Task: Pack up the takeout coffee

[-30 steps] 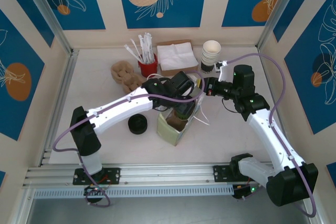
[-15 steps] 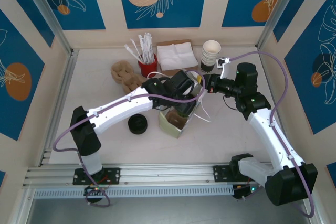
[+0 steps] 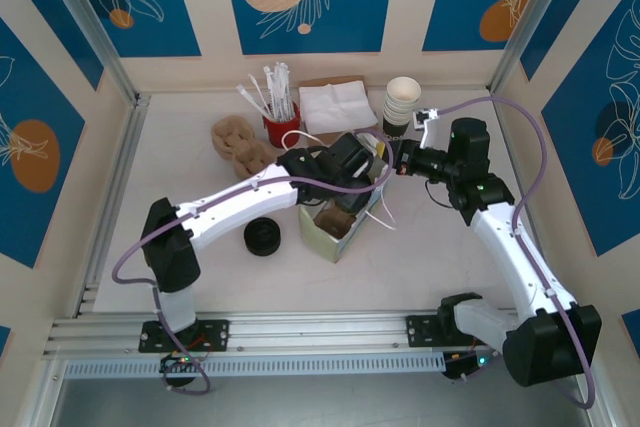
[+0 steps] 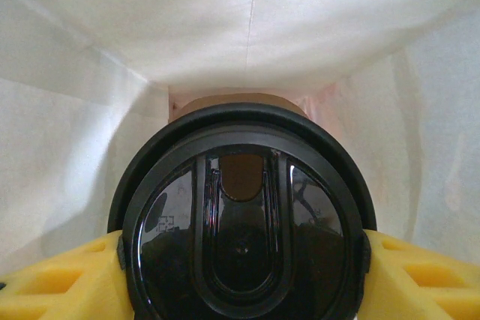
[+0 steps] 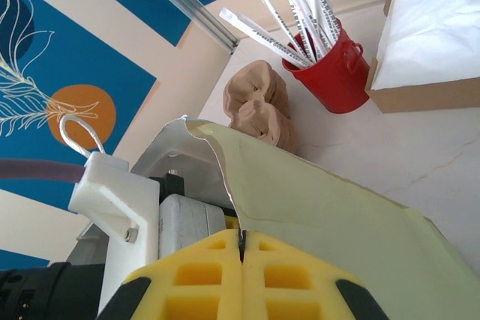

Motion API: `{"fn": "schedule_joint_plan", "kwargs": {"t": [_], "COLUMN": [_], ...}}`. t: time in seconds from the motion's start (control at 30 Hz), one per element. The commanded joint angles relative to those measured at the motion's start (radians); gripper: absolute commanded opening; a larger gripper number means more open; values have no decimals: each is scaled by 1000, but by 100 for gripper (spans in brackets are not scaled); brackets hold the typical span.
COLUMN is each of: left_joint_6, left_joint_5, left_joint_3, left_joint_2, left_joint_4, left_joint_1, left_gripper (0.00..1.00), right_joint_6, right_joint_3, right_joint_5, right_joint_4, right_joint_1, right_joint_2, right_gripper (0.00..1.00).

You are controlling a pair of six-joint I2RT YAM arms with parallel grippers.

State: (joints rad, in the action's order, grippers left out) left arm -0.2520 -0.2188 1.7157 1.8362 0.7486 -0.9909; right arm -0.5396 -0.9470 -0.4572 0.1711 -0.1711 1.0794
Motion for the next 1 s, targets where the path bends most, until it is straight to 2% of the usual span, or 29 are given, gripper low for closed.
{"fn": "schedule_joint_plan", "kwargs": {"t": [0.0, 0.47, 0.97], "left_joint_6": [5, -10, -45], "left_joint_5": [-11, 3, 54], "left_joint_3": [12, 38, 33], "left_joint_2": [22, 78, 119], "left_joint_4": [-21, -39, -27], "left_joint_1": [9, 24, 35], "left_gripper": [66, 66, 65], "right_joint_6": [-20, -31, -7], "right_joint_3": [9, -15, -52], "right_joint_5": [-41, -101, -140], "right_joint_4": [-42, -72, -91], "right_joint_1": [11, 56, 52], "right_joint_2": [12, 88, 162], "right_gripper": [0, 0, 0]}}
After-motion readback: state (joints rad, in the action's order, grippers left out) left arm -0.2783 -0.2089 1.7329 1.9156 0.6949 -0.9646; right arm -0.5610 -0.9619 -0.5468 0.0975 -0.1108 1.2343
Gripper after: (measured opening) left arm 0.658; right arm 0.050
